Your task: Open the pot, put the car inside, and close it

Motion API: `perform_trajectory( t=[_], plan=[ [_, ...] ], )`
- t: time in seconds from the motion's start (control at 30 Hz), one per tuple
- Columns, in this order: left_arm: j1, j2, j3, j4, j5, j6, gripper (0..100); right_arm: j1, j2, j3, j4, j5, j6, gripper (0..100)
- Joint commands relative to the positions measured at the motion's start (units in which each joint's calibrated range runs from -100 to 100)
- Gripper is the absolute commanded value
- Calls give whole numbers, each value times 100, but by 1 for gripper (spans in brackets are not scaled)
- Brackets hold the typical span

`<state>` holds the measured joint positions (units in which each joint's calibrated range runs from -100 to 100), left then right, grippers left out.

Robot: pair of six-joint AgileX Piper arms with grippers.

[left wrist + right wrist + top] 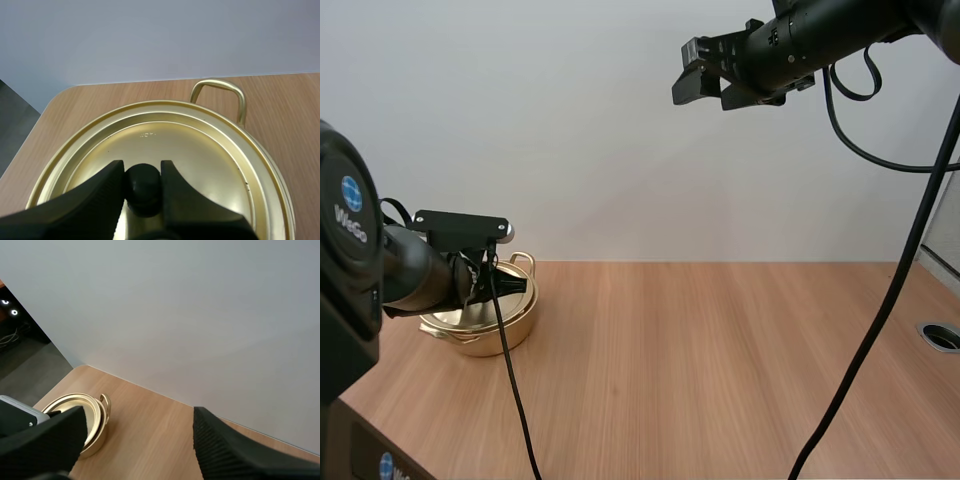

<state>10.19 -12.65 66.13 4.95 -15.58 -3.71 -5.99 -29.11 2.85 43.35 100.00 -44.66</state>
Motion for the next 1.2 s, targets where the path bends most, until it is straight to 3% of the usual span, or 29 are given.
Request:
perform_trajectory(
  t=[0.0, 0.17, 0.27, 0.37, 0.5, 0.53, 1.17],
  plan=[
    [-8, 7, 2, 1, 6, -27, 21, 0, 0, 7, -4, 0, 1, 100],
    [-151, 7, 2, 14, 142, -28, 21, 0, 0, 7, -37, 0, 1, 100],
    [-255, 7, 2, 21, 275, -19, 29, 0, 0, 7, -52, 0, 1, 100],
    [-266, 7, 2, 21, 353, 4, 51, 0, 0, 7, -74, 0, 1, 100],
    [-266, 7, 2, 170, 367, 109, 91, 0, 0, 7, -74, 0, 1, 100],
    [-266, 7, 2, 170, 348, 109, 97, 0, 0, 7, -74, 0, 1, 100],
    [-257, -214, 2, 170, -544, 434, 99, 0, 0, 7, -99, 0, -7, 100]
  ],
)
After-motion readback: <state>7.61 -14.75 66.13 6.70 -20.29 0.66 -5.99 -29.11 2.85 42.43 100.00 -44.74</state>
